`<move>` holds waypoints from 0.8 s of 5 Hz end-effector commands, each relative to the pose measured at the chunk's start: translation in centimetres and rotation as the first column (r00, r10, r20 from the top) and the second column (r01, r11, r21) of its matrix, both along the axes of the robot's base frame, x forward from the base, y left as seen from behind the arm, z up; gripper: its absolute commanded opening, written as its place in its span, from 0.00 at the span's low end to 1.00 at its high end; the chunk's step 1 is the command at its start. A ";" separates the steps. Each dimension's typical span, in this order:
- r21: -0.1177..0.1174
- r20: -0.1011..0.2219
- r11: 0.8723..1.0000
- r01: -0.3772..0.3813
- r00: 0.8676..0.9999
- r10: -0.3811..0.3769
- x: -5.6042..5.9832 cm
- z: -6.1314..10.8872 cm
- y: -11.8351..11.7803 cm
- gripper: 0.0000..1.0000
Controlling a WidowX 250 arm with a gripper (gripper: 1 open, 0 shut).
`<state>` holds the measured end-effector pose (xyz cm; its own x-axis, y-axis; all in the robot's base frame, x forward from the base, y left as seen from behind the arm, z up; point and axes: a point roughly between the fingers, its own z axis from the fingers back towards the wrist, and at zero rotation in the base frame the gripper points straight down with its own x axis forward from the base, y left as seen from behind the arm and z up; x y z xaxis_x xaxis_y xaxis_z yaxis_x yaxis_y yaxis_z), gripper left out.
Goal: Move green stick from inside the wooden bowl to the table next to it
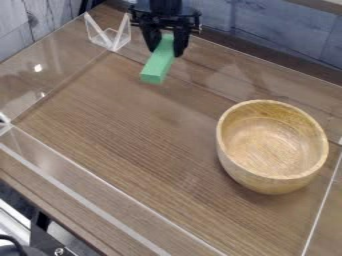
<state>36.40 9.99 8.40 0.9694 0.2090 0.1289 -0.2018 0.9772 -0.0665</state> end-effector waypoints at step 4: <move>0.025 0.057 0.995 0.096 0.994 -0.098 0.8 2.0 0.7 0.00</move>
<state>36.89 10.30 8.34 0.9848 0.1129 0.1322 -0.1049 0.9923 -0.0660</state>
